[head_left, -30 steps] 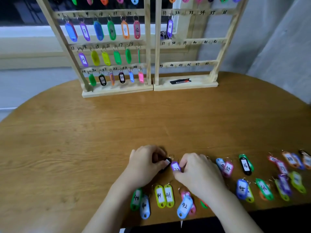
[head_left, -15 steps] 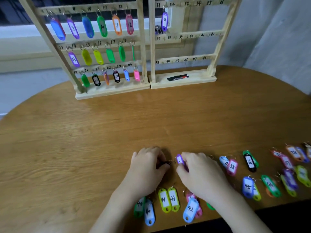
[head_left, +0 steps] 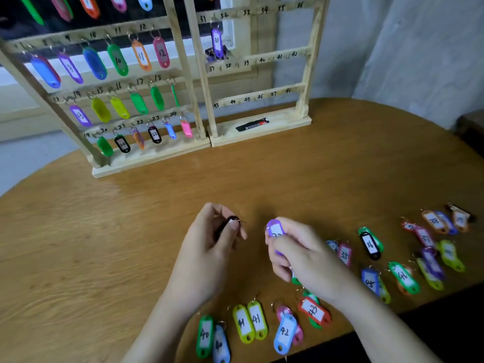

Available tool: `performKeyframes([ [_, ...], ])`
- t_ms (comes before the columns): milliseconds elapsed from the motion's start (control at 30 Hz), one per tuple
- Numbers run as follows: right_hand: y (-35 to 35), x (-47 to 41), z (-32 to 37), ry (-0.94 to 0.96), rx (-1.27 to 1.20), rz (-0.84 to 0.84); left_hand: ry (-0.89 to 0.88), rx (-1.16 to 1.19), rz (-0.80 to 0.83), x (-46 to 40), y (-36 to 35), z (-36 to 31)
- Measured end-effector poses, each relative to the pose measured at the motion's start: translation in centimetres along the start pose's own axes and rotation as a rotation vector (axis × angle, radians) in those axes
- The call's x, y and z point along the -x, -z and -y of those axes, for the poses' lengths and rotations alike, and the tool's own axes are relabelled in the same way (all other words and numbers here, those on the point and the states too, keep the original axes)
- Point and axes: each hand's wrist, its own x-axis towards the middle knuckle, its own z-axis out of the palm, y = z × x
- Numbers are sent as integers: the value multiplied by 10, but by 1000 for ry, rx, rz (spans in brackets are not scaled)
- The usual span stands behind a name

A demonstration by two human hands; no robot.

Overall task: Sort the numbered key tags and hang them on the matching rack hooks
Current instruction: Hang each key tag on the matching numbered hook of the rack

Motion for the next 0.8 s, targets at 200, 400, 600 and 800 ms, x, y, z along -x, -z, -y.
performKeyframes([
  [200,19,2,6,50,-155,-20,-144,-117,45,-25,0,-18],
  [400,52,-22,24,156,59,-75,-227,-226,58,-67,-4,-53],
  [600,85,-81,66,258,133,-225,-205,-261,24,-127,-5,-87],
  [800,100,-160,104,355,154,-326,-175,-291,-88,-194,2,-101],
])
